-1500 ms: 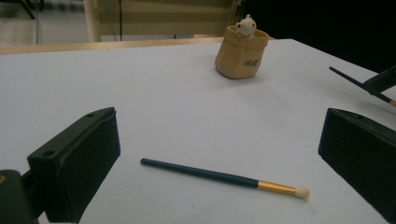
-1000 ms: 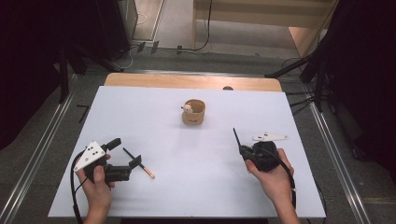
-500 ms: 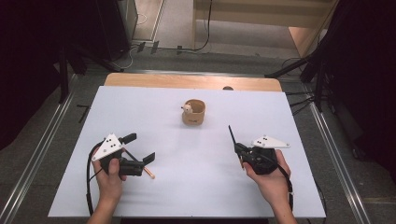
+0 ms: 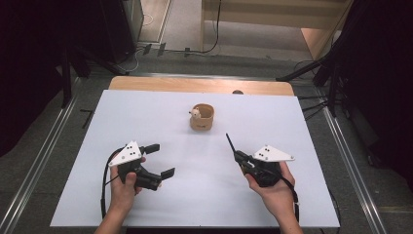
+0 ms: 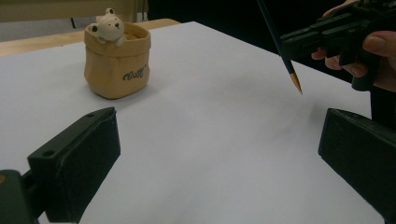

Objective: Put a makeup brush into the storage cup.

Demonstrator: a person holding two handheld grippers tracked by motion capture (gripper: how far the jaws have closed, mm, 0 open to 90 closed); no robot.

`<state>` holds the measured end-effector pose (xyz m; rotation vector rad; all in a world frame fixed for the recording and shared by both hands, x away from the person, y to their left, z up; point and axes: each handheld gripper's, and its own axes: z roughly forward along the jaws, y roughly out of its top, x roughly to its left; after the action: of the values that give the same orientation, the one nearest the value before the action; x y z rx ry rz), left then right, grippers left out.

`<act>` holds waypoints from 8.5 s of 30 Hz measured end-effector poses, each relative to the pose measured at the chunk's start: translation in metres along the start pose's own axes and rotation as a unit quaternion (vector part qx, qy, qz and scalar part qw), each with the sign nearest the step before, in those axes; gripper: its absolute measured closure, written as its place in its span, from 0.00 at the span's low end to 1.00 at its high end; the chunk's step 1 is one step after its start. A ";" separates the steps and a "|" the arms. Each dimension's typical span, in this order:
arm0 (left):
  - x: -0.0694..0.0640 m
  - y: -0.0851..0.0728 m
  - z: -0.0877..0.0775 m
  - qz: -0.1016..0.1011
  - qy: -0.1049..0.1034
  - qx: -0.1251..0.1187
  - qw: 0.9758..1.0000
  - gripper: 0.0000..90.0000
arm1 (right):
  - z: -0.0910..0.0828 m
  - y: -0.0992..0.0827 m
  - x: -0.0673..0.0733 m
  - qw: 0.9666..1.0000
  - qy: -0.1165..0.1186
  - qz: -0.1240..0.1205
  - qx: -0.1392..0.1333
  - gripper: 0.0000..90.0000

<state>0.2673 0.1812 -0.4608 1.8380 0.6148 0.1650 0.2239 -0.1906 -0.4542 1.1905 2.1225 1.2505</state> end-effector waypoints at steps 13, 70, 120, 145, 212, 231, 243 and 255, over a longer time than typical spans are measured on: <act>-0.009 0.005 0.013 -0.001 -0.031 0.026 0.999 0.08 | 0.011 0.004 0.029 0.994 0.049 -0.093 -0.006 0.95; -0.021 0.015 0.036 -0.067 -0.147 0.109 0.981 0.85 | 0.034 -0.003 0.078 0.952 0.104 -0.286 0.023 0.95; -0.026 0.017 0.004 -0.016 -0.029 -0.081 0.996 0.96 | 0.033 -0.012 0.079 0.963 0.093 0.227 -0.110 0.00; -0.030 0.013 0.005 -0.011 -0.024 -0.113 0.993 0.96 | 0.047 0.002 0.071 0.899 0.123 0.397 -0.139 0.11; 0.007 -0.012 -0.071 -0.007 0.095 -0.065 0.993 0.00 | 0.052 0.049 0.025 0.968 0.002 0.151 -0.202 0.94; 0.018 -0.034 -0.104 -0.013 0.126 -0.062 0.990 0.00 | 0.073 0.083 -0.010 0.968 -0.029 0.087 -0.232 0.93; 0.020 -0.042 -0.112 -0.019 0.128 -0.061 0.990 0.00 | 0.093 0.104 -0.012 0.967 -0.033 0.052 -0.246 0.93; 0.022 -0.045 -0.116 -0.027 0.131 -0.061 0.989 0.00 | 0.110 0.115 -0.016 0.968 -0.043 0.026 -0.245 0.93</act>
<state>0.2243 0.2997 -0.4652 1.6918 0.8179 0.4047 0.3628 -0.1204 -0.4144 1.0579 1.5936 1.5942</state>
